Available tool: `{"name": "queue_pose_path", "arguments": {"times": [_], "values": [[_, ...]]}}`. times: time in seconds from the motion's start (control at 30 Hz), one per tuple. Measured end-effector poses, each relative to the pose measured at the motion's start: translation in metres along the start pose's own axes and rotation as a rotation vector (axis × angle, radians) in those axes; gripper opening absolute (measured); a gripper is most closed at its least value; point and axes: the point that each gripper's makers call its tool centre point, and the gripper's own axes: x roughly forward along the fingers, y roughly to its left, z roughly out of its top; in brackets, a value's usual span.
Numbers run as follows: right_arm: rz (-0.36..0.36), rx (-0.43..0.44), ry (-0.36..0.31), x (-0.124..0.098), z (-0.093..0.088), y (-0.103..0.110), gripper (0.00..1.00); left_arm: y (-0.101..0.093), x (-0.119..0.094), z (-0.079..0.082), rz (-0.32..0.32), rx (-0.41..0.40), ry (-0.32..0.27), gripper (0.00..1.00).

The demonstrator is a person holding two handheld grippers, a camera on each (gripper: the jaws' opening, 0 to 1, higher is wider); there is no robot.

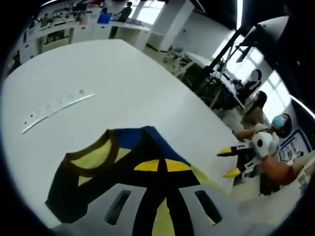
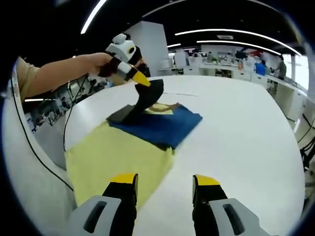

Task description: Fold the garment on the visible template until the final outline fits inside the template.

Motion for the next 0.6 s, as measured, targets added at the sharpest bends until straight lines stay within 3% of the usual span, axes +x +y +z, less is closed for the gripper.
{"name": "queue_pose_path", "arguments": {"times": [0.27,0.43,0.5,0.6], "values": [[-0.003,0.009,-0.002,-0.001,-0.001,-0.002,0.41,-0.004,0.024,-0.01,-0.008,0.004,0.053,0.0],[-0.003,0.013,-0.004,-0.001,-0.002,-0.002,0.41,-0.011,0.032,-0.012,-0.019,-0.003,0.055,0.0],[-0.006,0.014,-0.003,-0.002,-0.003,-0.002,0.41,-0.014,0.033,-0.006,-0.023,-0.025,0.024,0.08],[-0.007,0.017,-0.005,-0.003,-0.003,-0.002,0.41,-0.013,0.035,-0.001,-0.01,-0.04,-0.001,0.27]]}}
